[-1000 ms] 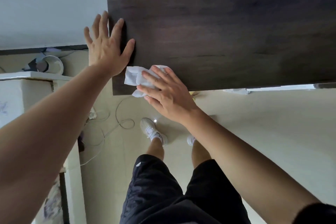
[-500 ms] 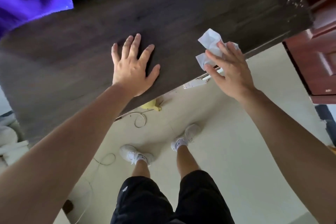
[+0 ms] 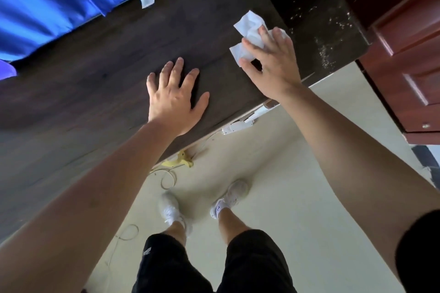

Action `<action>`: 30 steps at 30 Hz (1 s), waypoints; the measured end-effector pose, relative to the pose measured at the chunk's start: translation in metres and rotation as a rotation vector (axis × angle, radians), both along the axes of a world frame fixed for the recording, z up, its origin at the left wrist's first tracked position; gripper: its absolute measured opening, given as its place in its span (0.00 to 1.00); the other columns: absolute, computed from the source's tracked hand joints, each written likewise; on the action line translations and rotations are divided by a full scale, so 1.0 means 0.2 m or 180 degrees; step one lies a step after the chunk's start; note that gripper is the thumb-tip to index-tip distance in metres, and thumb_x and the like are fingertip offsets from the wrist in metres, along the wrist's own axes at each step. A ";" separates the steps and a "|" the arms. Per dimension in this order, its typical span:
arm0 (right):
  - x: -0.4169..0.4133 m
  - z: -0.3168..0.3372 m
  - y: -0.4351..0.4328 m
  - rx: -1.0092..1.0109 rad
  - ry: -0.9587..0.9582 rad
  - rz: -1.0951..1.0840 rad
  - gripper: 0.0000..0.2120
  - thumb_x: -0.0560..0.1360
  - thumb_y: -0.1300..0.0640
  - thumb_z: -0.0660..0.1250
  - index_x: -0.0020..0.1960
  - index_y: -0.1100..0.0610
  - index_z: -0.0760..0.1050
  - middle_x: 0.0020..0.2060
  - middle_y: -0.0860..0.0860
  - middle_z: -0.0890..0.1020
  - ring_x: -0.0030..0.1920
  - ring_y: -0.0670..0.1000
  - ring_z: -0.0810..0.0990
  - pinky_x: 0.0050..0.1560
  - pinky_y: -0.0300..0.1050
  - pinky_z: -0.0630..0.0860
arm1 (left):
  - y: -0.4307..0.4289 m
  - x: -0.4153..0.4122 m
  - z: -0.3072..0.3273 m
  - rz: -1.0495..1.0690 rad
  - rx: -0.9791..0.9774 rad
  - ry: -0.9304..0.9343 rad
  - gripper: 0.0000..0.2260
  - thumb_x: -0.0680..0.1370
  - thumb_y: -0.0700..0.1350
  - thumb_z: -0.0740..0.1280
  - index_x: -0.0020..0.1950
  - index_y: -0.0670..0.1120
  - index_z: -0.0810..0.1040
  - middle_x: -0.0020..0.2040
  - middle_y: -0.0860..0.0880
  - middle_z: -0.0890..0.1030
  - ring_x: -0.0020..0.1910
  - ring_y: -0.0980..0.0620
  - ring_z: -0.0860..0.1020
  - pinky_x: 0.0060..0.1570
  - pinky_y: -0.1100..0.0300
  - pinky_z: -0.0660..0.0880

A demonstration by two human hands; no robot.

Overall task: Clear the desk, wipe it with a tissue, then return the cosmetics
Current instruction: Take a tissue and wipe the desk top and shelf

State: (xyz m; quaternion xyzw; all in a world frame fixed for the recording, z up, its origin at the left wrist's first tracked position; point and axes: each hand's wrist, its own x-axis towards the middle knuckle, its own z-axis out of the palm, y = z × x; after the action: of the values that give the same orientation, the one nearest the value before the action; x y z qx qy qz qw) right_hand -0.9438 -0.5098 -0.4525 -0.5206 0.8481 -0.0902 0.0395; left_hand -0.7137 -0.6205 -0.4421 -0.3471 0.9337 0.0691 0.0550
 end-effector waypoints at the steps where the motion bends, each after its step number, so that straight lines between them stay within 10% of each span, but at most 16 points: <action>1: -0.02 0.00 -0.02 0.0033 -0.0017 0.0004 0.26 0.82 0.38 0.52 0.75 0.47 0.69 0.78 0.55 0.64 0.77 0.62 0.59 0.77 0.58 0.53 | 0.00 -0.04 0.00 0.0005 0.0003 -0.0005 0.28 0.80 0.65 0.51 0.76 0.53 0.63 0.80 0.44 0.58 0.77 0.40 0.56 0.73 0.36 0.53; 30: -0.75 0.05 0.46 -0.0538 -0.2113 0.0141 0.13 0.78 0.56 0.71 0.61 0.57 0.83 0.60 0.50 0.84 0.59 0.46 0.82 0.57 0.47 0.80 | 0.18 -1.08 -0.03 0.0176 0.0087 0.0164 0.27 0.78 0.61 0.58 0.74 0.49 0.65 0.78 0.42 0.60 0.77 0.39 0.58 0.72 0.32 0.51</action>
State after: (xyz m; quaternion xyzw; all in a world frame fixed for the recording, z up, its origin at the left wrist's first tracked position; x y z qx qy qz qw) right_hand -1.0935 -0.4181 -0.4435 -0.4826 0.7670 -0.3239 0.2720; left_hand -0.9304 -0.5839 -0.4489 -0.3701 0.9238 0.0922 0.0337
